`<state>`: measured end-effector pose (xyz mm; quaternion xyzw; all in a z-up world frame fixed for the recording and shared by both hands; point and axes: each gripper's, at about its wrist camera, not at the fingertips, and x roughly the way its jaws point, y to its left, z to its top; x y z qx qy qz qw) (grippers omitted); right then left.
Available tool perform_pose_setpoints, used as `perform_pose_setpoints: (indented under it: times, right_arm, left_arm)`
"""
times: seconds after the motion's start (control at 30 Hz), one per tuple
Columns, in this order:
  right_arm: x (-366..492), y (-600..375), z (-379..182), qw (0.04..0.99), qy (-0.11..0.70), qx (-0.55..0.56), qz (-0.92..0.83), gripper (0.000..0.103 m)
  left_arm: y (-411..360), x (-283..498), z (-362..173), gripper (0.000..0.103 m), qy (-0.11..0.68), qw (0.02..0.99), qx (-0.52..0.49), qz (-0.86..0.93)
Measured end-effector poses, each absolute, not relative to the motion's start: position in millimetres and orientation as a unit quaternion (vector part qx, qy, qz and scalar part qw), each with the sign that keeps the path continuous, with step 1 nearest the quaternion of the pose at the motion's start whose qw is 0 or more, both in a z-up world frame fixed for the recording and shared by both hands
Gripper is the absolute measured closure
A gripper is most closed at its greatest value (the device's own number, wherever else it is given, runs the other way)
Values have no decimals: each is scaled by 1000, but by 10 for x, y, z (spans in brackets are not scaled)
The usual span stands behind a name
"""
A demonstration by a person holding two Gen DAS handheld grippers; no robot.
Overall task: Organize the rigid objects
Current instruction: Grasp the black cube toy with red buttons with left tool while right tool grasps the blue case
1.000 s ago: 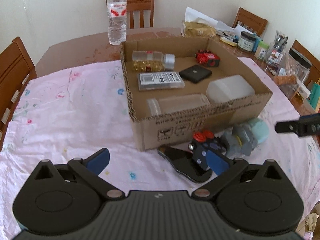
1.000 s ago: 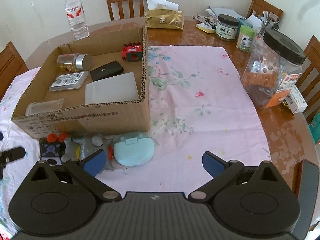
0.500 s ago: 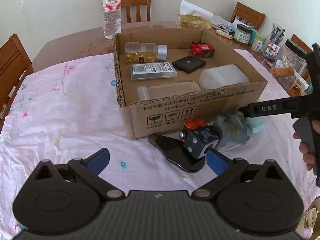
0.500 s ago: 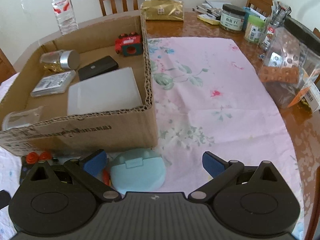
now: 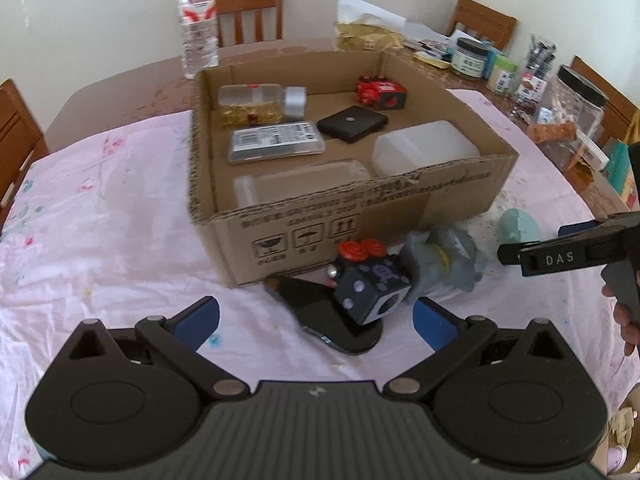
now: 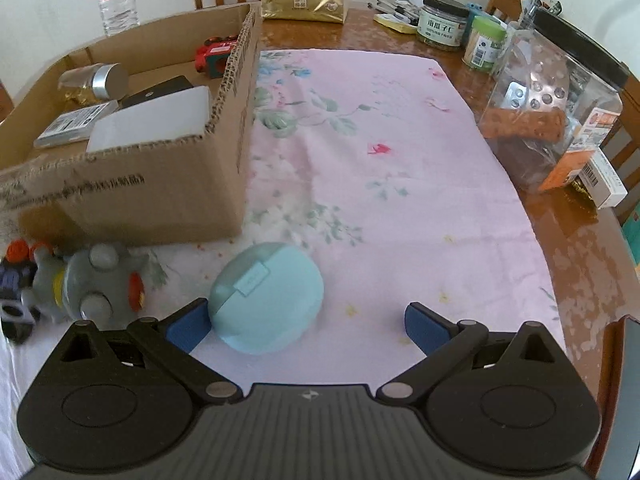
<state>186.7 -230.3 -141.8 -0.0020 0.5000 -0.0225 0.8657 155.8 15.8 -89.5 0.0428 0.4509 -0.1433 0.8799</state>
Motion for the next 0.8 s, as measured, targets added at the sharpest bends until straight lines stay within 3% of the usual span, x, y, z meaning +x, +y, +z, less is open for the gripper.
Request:
perform_pose_setpoints:
  times: [0.8]
  right_arm:
    - [1807,-2364,-1416,873,488,-12,-2,0]
  left_arm:
    - [-246,1654,-1073,1,477,805,107,-336]
